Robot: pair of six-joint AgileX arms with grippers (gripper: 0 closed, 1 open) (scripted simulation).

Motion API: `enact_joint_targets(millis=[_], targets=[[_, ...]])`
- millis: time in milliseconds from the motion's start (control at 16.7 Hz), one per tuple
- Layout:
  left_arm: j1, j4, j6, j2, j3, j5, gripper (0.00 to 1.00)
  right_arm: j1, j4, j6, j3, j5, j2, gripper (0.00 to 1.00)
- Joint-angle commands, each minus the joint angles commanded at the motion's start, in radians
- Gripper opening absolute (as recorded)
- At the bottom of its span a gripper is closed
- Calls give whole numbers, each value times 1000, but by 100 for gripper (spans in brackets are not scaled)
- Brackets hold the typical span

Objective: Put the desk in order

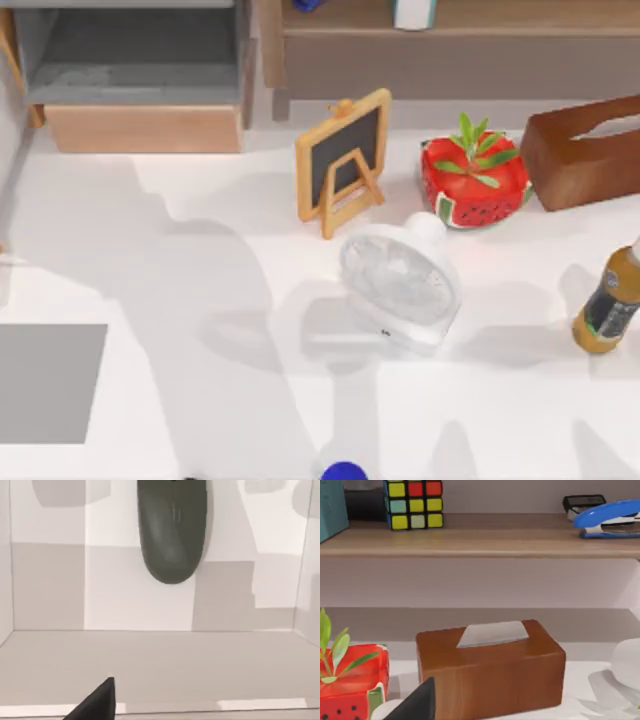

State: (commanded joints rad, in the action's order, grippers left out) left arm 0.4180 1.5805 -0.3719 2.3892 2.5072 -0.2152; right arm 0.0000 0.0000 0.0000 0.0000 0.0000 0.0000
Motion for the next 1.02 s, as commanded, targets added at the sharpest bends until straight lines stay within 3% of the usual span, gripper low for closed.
enact_joint_targets(millis=[480, 1020], targets=[[-78, -260, 86, 197, -92, 177, 100, 0, 0, 0, 0, 0, 0, 100], [-93, -339, 101, 238, -109, 183, 100, 0, 0, 0, 0, 0, 0, 100]])
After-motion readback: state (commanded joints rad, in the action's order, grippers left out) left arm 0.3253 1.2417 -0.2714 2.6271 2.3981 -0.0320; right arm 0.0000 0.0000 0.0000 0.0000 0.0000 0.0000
